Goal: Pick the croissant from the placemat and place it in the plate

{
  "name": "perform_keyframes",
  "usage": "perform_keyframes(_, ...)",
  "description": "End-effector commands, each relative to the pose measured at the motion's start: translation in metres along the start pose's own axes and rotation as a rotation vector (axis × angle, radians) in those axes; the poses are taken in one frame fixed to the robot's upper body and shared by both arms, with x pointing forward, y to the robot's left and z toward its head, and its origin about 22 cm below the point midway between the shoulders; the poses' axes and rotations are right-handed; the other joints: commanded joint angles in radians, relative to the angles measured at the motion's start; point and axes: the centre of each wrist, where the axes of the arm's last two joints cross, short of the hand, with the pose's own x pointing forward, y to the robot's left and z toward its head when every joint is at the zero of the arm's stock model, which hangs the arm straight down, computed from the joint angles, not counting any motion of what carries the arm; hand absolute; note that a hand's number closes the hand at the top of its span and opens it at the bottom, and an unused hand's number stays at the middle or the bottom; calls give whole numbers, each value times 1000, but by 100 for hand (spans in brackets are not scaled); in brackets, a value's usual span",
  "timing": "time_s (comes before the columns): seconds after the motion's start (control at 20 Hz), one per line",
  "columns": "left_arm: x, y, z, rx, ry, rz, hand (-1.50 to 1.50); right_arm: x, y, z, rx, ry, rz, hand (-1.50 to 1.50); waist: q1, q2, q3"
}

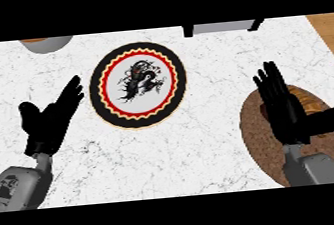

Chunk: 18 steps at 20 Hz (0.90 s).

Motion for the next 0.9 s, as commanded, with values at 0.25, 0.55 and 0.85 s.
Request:
perform_keyframes(0.25,-1,20,0,123,-55,-23,0,77,-65,-36,620,-76,119,150,82,16,34)
perform_keyframes(0.55,-16,10,3,127,-20,26,0,85,-182,-23,451,-274,183,-150,66,31,38)
perform_keyframes(0.85,-19,2,1,105,-23,44,0,102,-214,-19,701,-204,404,-150,83,28,37)
